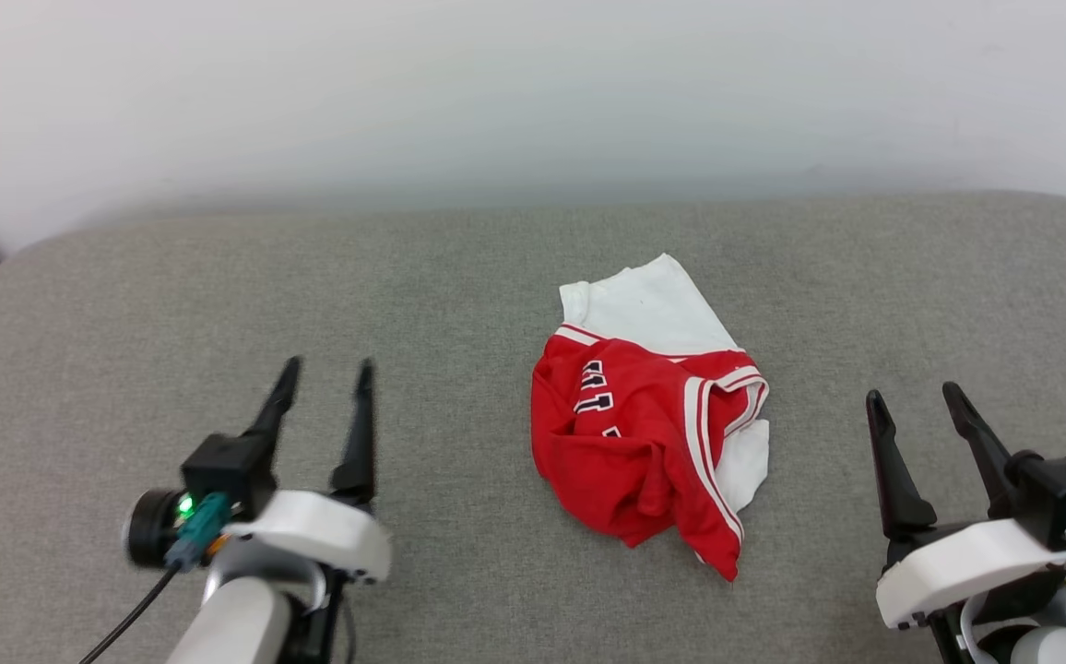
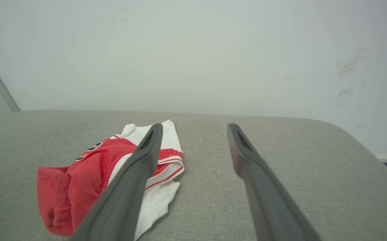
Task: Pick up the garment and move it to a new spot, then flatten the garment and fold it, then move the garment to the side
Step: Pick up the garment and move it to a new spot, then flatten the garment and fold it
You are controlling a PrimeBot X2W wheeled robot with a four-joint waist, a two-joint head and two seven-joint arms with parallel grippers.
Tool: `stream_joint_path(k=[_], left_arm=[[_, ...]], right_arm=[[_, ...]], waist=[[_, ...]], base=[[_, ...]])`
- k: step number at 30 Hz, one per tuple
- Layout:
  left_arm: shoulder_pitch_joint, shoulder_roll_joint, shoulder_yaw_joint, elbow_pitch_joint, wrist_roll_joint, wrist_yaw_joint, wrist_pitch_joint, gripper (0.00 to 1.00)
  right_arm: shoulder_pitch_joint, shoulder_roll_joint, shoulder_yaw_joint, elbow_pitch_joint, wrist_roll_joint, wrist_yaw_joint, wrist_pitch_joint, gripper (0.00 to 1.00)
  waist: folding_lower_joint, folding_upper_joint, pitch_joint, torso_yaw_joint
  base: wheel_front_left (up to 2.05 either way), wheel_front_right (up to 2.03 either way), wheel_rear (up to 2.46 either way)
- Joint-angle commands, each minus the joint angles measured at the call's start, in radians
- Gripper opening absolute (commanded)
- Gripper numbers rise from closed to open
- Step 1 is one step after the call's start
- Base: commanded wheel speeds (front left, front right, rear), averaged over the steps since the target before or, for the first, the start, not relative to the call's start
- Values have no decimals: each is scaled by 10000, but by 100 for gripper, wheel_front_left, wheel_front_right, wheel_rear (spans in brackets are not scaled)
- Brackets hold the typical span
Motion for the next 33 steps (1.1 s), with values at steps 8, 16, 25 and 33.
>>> stream_joint_path(k=[8,16,25,33], left_arm=[[1350,551,423,-585,7,393,-89,100],[1690,551,345,-914,-79,511,-20,100],[1705,547,264,-1005,-107,573,-11,100],[638,569,-62,-1114,-53,128,413,100]], right_arm=[[638,8,0,-169,82,-7,196,100],[785,8,18,-278,156,-5,301,100],[753,8,-50,-262,157,-7,348,100],[373,8,-122,-441,62,-5,350,100]], waist=[[0,0,-429,67],[0,0,-486,41],[0,0,-452,-4],[0,0,5,-108]], base=[[0,0,0],[0,0,0],[0,0,0],[0,0,0]])
